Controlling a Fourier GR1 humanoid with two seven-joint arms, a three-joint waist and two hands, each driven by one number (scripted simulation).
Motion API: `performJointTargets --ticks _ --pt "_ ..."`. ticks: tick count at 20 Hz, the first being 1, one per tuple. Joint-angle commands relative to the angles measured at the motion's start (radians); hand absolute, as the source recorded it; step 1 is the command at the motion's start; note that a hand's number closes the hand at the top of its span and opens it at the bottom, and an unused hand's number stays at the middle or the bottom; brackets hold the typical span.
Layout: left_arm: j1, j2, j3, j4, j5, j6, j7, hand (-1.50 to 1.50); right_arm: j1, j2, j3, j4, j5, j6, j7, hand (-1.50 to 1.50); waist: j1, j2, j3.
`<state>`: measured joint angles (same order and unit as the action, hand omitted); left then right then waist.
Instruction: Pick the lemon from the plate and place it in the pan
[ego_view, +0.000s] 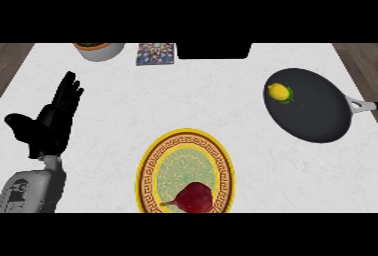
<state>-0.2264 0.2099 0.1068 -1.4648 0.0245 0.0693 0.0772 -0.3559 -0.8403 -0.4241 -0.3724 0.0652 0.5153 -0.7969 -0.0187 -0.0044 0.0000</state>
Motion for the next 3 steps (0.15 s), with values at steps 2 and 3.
performJointTargets --ticks 2,3 --pt "0.029 -0.008 0.0 0.007 0.0 -0.008 -0.031 0.0 0.102 -0.026 0.011 -0.101 -0.038 0.182 -0.095 -1.5 0.001 -0.001 -0.001" --pt "0.039 -0.043 -0.037 -0.054 -0.026 0.032 0.015 0.0 0.153 0.001 0.017 -0.129 -0.037 0.149 -0.137 -1.5 0.0 -0.003 -0.001"
